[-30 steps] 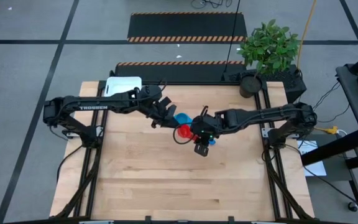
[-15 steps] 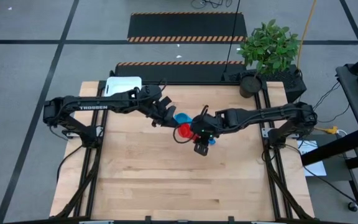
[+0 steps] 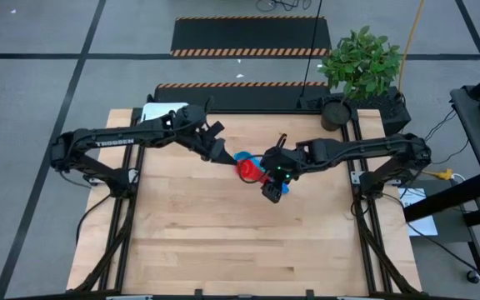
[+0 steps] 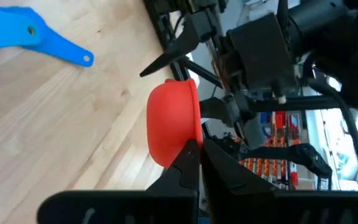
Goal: Nest measuring cups in basket
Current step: Stack the red measuring cup into the light blue measuring cup
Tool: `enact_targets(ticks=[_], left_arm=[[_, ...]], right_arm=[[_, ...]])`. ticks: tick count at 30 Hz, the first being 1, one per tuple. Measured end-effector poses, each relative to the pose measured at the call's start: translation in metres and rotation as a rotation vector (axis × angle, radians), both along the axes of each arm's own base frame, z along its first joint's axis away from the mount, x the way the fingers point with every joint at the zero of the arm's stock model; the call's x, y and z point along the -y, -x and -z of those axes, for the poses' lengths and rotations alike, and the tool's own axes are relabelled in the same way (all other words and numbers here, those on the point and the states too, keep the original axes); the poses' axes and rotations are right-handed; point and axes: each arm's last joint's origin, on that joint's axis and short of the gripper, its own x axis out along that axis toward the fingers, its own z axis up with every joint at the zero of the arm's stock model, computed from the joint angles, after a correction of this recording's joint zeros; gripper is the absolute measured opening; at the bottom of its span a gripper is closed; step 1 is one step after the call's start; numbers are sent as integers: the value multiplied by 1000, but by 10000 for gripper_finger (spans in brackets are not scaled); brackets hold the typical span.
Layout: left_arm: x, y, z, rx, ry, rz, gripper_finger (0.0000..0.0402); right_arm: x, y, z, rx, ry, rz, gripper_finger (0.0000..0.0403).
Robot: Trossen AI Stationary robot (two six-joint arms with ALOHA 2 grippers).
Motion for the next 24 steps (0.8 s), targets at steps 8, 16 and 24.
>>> enact_targets(ticks=[8,16,24], left_arm=[[-5,13,-14,64,-57,-7,1],[-5,27,-37,200,-106,8,1],[-3,35,-57,372,-233,17,1]], right_arm=[[2,13,-18,67,-43,62,240],[3,21,-28,104,-24,41,240],[4,11,-33,223,-39,48,240]])
